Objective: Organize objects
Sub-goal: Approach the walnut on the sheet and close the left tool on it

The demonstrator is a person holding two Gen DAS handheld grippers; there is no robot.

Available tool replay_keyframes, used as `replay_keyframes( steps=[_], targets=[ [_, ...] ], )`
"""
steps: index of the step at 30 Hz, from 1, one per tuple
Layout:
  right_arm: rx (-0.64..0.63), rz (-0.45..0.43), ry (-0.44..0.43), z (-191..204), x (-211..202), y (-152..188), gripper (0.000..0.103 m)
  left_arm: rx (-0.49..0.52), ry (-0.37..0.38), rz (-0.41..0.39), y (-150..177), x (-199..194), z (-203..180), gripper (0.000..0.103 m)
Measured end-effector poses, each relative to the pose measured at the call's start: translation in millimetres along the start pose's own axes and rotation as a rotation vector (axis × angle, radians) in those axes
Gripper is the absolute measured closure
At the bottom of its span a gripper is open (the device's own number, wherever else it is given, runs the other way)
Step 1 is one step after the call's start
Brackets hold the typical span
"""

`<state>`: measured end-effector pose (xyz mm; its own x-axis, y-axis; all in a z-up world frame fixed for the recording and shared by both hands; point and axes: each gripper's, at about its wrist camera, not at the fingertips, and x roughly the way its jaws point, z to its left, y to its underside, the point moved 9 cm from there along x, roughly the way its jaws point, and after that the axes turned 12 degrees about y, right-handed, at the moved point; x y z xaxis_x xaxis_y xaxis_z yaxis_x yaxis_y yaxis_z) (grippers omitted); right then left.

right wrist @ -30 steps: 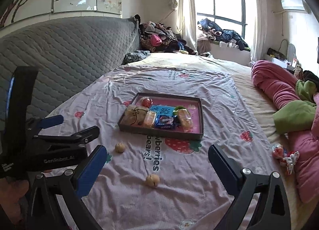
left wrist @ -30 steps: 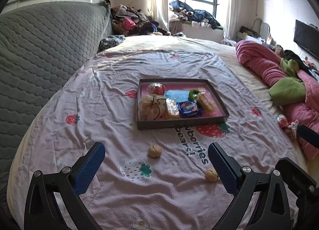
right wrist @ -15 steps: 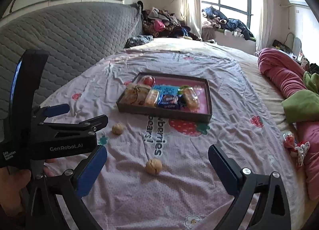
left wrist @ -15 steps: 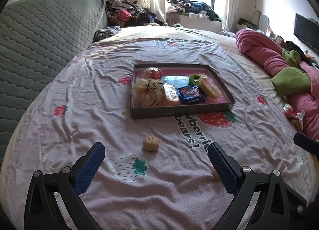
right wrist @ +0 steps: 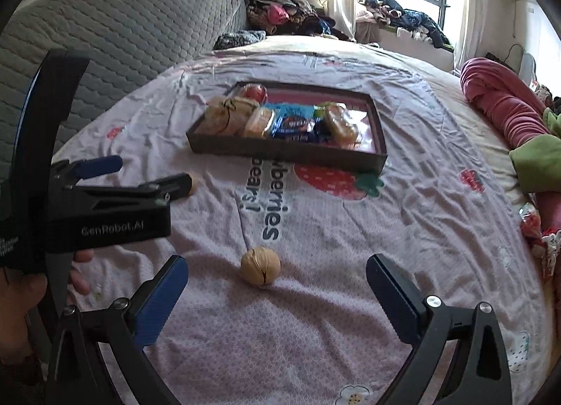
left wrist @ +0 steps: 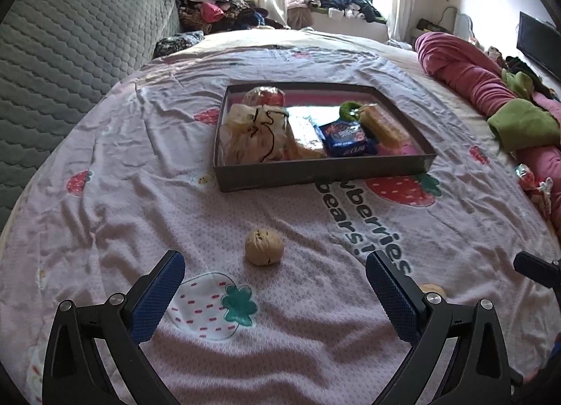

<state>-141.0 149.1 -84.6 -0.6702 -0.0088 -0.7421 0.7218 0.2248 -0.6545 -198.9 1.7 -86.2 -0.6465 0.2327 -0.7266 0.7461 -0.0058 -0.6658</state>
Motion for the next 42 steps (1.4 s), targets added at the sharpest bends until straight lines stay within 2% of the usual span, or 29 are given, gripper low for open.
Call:
replay_keyframes(
  steps=[19, 22, 26, 27, 28, 30, 31, 38, 42],
  targets=[
    [-0.052, 0.037, -0.004, 18.7, 45.1, 7.3, 0.001, -0.028, 0.009, 0.038, 6.9, 45.9, 22.7, 0.001],
    [-0.048, 0.038, -0.011, 20.8, 51.3, 6.6, 0.001, -0.034, 0.015, 0.045, 8.0, 50.6, 24.7, 0.009],
    [-0.053, 0.046, -0.013, 23.9, 58.5, 8.6, 0.001, -0.033, 0.028, 0.053, 9.3, 58.2, 21.7, 0.011],
    [-0.054, 0.046, -0.014, 24.6, 59.4, 8.9, 0.001, -0.030, 0.031, 0.057, 9.7, 60.4, 20.7, 0.014],
    [-0.056, 0.049, -0.017, 25.7, 60.6, 9.4, 0.001, -0.028, 0.031, 0.059, 9.8, 61.5, 20.4, 0.021],
    [-0.056, 0.048, -0.015, 26.3, 62.8, 9.6, 0.005, -0.031, 0.037, 0.065, 10.6, 64.5, 20.6, 0.032],
    [-0.056, 0.053, -0.015, 26.5, 64.5, 10.0, 0.010, -0.033, 0.040, 0.068, 10.7, 65.7, 21.0, 0.032],
    [-0.049, 0.050, -0.022, 26.8, 65.9, 9.7, 0.027, -0.049, 0.065, 0.059, 9.5, 67.9, 23.0, 0.033],
    [-0.048, 0.048, -0.035, 28.1, 65.8, 10.0, 0.034, -0.046, 0.064, 0.058, 9.9, 67.9, 22.5, 0.044]
  ],
)
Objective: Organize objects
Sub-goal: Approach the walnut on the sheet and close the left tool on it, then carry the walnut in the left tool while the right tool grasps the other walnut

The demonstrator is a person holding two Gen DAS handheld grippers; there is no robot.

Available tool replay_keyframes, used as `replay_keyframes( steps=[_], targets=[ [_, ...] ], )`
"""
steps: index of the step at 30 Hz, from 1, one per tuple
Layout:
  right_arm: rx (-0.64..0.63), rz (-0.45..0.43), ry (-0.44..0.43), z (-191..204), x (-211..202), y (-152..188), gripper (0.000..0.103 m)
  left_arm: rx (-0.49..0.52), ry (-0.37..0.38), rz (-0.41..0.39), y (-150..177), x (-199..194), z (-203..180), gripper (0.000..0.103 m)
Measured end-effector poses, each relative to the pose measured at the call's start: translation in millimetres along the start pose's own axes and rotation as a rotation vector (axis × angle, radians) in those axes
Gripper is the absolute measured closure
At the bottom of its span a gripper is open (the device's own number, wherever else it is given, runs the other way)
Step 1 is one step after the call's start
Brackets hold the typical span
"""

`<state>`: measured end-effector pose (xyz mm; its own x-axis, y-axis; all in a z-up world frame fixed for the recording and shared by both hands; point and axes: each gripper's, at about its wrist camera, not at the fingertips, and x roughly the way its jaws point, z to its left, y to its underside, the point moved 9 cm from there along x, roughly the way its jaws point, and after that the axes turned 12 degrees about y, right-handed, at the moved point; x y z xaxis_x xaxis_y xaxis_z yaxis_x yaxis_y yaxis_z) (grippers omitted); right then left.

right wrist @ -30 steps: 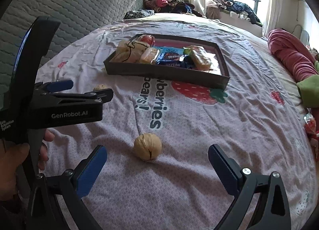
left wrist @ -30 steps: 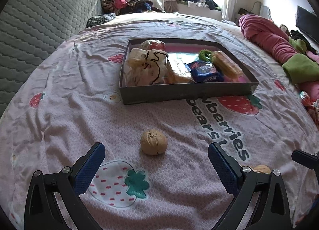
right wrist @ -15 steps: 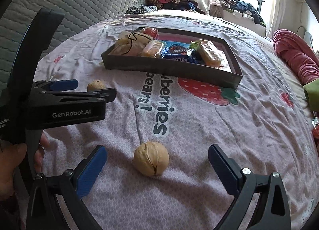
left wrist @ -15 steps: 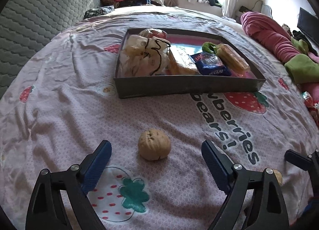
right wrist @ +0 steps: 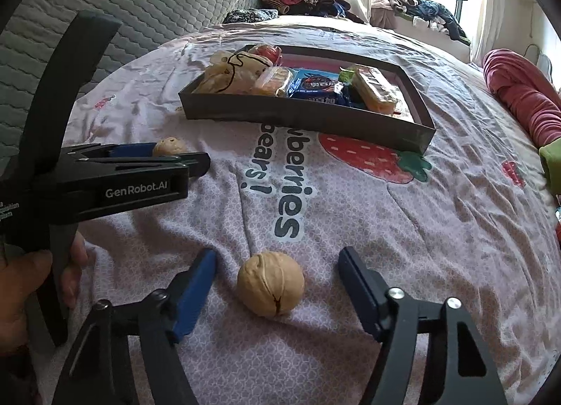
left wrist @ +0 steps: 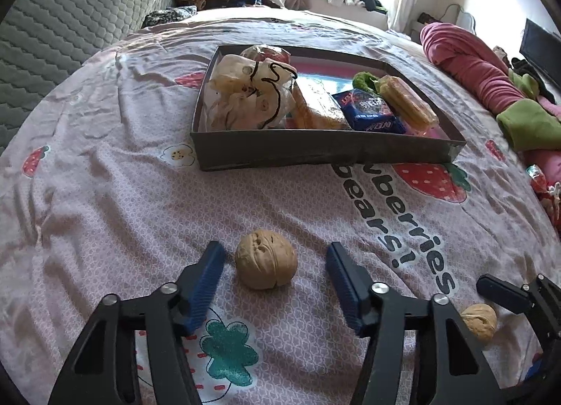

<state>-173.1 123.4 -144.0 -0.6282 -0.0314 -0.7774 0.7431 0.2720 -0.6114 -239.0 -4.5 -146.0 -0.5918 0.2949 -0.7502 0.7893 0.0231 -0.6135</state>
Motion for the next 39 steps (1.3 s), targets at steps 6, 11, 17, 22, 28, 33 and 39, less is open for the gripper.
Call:
replay_keyframes(
  steps=[6, 11, 17, 22, 28, 33, 39],
  targets=[
    [0.013, -0.003, -0.014, -1.8, -1.5, -0.2, 0.043, 0.009, 0.002, 0.007, 1.2, 0.2, -1.7, 0.057],
    [0.016, -0.001, -0.018, -2.4, -2.1, 0.0, 0.055, 0.016, -0.002, 0.010, 2.1, -0.4, -2.1, 0.069],
    [0.014, -0.001, -0.026, -1.6, -3.4, 0.0, 0.070, 0.016, 0.002, 0.015, 3.3, -2.0, -3.0, 0.069],
    [0.018, -0.006, -0.038, -2.1, -6.1, 0.0, 0.070, 0.015, 0.002, 0.012, 3.3, -3.5, -3.0, 0.069],
    [0.021, -0.014, -0.041, -4.8, -13.4, -0.2, 0.070, 0.011, 0.003, 0.009, 3.2, -6.0, -2.8, 0.069],
    [0.019, -0.021, -0.036, -7.1, -21.3, -2.4, 0.070, 0.008, 0.002, 0.001, 1.0, -12.3, -4.2, 0.069],
    [0.023, -0.044, -0.032, -10.1, -36.1, -8.7, 0.070, 0.013, 0.004, -0.019, -3.9, -26.8, -9.2, 0.069]
  ],
)
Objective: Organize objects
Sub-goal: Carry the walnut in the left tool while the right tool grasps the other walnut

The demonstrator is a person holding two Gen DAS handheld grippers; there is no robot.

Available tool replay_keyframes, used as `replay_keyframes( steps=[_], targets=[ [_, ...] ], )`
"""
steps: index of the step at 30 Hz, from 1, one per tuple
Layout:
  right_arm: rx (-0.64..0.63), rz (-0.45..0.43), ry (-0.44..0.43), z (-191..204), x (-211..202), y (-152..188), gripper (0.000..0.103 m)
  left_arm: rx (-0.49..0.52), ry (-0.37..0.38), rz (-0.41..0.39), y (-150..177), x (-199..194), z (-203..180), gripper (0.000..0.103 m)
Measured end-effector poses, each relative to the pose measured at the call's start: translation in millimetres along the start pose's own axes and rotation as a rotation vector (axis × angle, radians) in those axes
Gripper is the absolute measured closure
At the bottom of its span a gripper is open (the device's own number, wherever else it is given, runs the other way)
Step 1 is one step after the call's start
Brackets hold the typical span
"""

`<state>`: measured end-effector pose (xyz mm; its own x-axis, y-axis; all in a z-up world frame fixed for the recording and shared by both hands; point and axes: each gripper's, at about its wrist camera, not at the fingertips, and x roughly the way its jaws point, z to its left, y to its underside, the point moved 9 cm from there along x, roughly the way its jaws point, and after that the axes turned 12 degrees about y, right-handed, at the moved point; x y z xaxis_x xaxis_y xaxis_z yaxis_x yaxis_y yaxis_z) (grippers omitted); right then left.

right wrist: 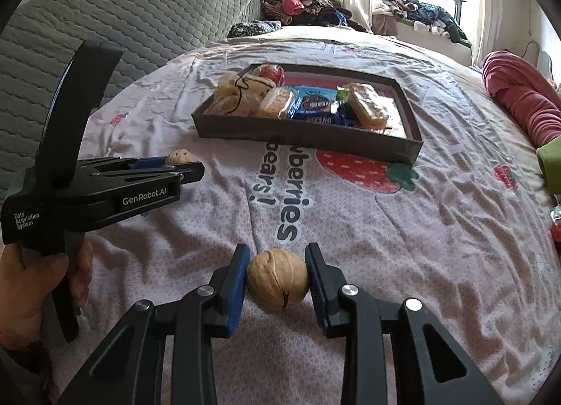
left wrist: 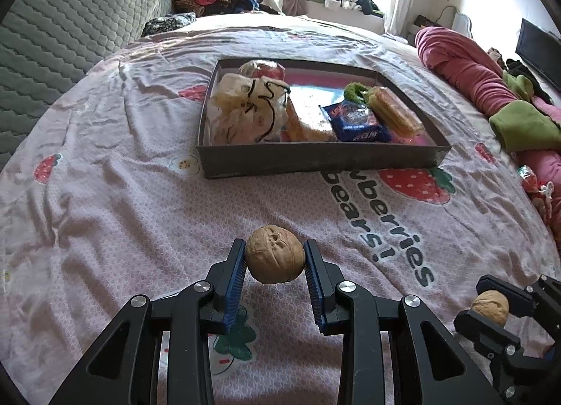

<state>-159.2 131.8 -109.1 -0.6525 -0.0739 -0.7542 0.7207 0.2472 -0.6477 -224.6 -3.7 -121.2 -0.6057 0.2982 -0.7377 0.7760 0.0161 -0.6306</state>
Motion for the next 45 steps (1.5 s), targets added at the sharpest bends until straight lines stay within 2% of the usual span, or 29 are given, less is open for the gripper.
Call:
replay_keyframes(
  steps=[13, 25, 37, 45],
  targets=[
    [0.018, -0.083, 0.014, -14.7, -50.0, -30.1, 0.070, 0.048, -0.009, -0.071, -25.8, -53.5, -31.5, 0.069],
    [0.042, -0.205, 0.064, -47.0, -105.7, -79.9, 0.070, 0.095, 0.003, -0.159, -71.9, -103.0, -69.6, 0.069],
    [0.035, -0.271, 0.095, -65.6, -125.2, -118.5, 0.070, 0.137, 0.000, -0.190, -107.2, -114.5, -93.2, 0.069],
    [0.032, -0.297, 0.103, -74.7, -123.5, -140.0, 0.070, 0.139, -0.010, -0.200, -124.9, -112.2, -92.1, 0.069]
  ],
)
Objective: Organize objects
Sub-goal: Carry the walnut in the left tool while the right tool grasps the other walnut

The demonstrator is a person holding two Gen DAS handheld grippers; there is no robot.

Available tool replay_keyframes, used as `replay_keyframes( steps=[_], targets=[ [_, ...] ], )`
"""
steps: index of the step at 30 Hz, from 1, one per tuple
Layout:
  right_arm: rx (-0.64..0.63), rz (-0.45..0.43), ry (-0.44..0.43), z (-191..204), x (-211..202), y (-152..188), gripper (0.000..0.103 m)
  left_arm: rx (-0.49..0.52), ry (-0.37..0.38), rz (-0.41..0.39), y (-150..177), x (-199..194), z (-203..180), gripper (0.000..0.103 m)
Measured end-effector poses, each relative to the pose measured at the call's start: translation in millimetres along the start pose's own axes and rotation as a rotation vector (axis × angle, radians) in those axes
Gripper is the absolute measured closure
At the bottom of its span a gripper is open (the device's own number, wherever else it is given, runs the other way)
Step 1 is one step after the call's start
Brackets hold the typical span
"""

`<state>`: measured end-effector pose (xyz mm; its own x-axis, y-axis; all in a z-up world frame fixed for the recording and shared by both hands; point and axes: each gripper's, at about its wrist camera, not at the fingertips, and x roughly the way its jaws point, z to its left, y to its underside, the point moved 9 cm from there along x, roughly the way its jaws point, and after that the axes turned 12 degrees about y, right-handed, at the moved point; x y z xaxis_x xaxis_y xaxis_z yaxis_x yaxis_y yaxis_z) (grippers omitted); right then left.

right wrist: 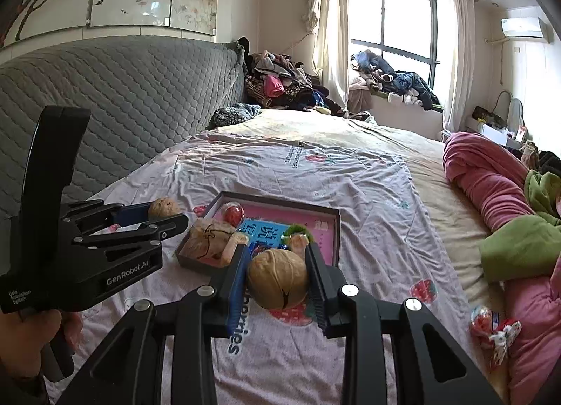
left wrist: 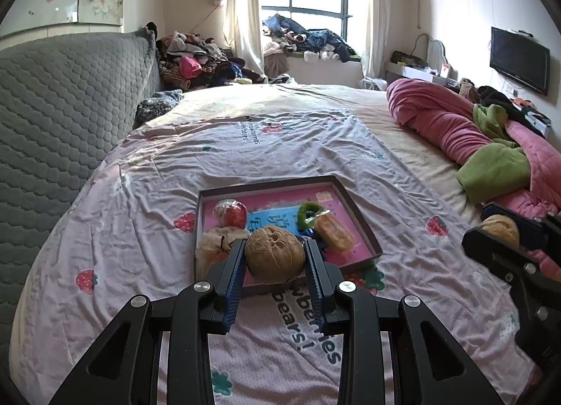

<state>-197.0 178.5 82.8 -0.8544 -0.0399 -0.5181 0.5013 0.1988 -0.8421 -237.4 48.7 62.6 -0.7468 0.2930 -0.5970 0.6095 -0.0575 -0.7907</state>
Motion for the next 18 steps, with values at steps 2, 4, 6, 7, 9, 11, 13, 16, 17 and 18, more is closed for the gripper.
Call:
replay_keyframes(
  steps=[2, 4, 6, 7, 9, 11, 13, 16, 17, 18],
  targets=[
    [0.001, -0.007, 0.002, -1.5, 1.5, -5.5, 0.070, 0.001, -0.001, -0.002, -3.3, 1.8, 0.9, 0.069],
    [-0.001, -0.013, 0.003, -2.6, 1.7, -9.3, 0.070, 0.004, -0.004, -0.004, -6.3, 3.4, 1.1, 0.069],
    [-0.004, -0.021, 0.005, -3.3, 1.7, -13.1, 0.070, 0.003, -0.002, -0.003, -9.6, 5.5, 1.9, 0.069],
    [-0.004, -0.020, 0.005, -3.8, 2.1, -14.5, 0.070, 0.004, -0.005, -0.005, -11.8, 6.4, 2.3, 0.069],
    [-0.004, -0.022, 0.004, -4.3, 4.2, -17.3, 0.070, 0.006, -0.004, -0.004, -15.2, 7.9, 2.9, 0.069],
    [-0.004, -0.023, 0.003, -5.5, 7.4, -20.5, 0.070, 0.007, -0.005, -0.010, -20.4, 9.2, 3.5, 0.069],
    [-0.003, -0.026, 0.002, -7.0, 9.9, -23.4, 0.070, 0.008, -0.010, -0.013, -25.1, 11.2, 4.9, 0.069],
    [-0.002, -0.029, 0.005, -10.2, 16.5, -28.7, 0.070, 0.012, -0.012, -0.015, -32.1, 17.4, 6.2, 0.069],
    [-0.003, -0.031, 0.005, -11.0, 19.3, -30.7, 0.070, 0.012, -0.010, -0.014, -33.8, 20.4, 6.7, 0.069],
    [-0.002, -0.032, 0.007, -12.2, 22.5, -32.6, 0.070, 0.011, -0.008, -0.015, -35.6, 23.4, 7.1, 0.069]
  ],
)
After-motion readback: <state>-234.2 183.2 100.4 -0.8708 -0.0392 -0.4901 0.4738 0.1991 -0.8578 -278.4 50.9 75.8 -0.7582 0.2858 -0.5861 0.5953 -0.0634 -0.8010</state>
